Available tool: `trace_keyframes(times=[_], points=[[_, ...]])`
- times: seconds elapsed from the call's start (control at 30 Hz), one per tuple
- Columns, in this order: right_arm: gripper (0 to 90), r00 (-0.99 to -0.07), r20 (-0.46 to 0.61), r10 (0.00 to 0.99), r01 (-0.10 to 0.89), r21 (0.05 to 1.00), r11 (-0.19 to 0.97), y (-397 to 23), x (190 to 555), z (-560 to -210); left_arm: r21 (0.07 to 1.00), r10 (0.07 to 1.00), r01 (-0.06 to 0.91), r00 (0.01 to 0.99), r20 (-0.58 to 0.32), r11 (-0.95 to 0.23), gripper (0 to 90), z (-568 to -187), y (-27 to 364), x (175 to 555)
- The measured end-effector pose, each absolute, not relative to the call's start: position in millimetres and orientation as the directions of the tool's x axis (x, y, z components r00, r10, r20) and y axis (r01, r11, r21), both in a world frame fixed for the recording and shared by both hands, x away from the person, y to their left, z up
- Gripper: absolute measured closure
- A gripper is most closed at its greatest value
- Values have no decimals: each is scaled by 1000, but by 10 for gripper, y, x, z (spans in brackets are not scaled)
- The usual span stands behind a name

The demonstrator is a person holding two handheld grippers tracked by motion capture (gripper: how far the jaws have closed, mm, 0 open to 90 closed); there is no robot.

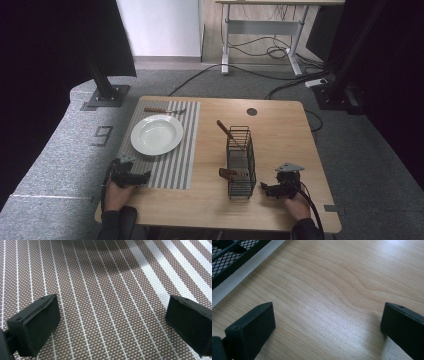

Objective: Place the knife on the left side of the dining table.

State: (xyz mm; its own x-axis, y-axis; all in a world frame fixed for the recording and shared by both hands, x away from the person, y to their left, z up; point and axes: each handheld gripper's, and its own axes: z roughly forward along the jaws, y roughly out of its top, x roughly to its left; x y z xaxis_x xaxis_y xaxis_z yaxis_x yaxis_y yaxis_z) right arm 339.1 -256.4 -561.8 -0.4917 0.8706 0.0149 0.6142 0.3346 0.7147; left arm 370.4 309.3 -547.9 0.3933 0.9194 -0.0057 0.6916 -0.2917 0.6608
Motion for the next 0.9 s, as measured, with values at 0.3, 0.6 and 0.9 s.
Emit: trace_keyframes(times=[0.3, 0.6, 0.9], points=[[0, -485, 16, 875, 617, 715, 329, -2563, 3384, -5619, 654, 916, 694, 400, -4, -301, 0, -5457, 3078, 3698], [0, -483, 16, 875, 617, 715, 328, -2563, 3382, -5619, 672, 901, 661, 433, 24, -335, 0, -5308, 2993, 3664], [0, -481, 15, 876, 618, 715, 327, -2564, 3379, -5618, 695, 883, 624, 467, 33, -356, 0, -5145, 2853, 3662]])
